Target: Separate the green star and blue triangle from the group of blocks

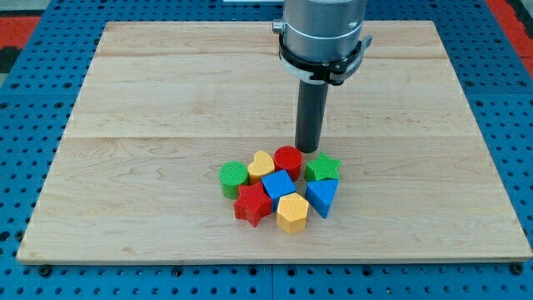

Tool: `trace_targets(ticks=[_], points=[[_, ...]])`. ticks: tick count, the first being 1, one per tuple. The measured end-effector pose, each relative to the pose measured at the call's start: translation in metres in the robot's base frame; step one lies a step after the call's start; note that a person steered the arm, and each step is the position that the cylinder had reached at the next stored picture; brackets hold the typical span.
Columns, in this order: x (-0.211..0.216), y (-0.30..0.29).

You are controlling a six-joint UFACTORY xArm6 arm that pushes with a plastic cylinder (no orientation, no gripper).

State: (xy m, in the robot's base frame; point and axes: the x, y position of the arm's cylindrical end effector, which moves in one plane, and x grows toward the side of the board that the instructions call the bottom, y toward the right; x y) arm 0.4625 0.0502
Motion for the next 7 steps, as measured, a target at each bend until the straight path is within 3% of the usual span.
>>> trace_targets(ticks=[2,3,4,5,6,7], points=[[-0.038,-0.007],[-0.057,-0.065],[-0.057,-0.169],[-0.057,-0.231],[-0.044,-0.25],[0.019,-0.269]])
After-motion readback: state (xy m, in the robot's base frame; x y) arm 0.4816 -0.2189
